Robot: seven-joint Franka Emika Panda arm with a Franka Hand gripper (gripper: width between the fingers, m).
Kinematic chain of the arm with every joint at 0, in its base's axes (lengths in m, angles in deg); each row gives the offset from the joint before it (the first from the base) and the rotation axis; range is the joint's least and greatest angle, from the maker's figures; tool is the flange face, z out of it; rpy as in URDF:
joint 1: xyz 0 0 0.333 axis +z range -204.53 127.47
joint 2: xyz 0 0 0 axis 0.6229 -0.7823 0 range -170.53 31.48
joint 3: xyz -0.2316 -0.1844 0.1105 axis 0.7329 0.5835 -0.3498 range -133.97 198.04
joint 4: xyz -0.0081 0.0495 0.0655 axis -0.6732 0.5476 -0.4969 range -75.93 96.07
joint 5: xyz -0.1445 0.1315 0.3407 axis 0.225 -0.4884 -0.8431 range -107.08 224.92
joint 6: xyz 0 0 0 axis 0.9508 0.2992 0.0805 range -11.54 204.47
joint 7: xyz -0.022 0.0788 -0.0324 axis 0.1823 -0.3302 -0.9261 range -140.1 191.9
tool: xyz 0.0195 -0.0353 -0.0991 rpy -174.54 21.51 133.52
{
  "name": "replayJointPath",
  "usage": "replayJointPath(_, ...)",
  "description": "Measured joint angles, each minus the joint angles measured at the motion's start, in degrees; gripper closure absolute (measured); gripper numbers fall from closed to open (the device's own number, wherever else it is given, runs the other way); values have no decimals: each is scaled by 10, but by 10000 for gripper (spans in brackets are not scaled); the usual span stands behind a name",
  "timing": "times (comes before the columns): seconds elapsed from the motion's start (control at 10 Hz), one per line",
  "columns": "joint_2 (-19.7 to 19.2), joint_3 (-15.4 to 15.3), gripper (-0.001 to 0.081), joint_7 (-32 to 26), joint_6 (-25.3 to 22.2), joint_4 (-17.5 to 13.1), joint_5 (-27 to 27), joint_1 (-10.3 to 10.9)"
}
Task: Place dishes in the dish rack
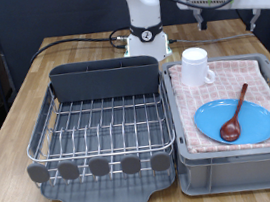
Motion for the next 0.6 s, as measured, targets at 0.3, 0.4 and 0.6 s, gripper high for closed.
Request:
replayJointPath(0.3,-10,-1,4,-2,13,5,12,1)
replayJointPath(0.4,-17,-6,4,1,11,-1,33,3)
replayJointPath(0.6,-42,-20,4,33,11,-18,80,5)
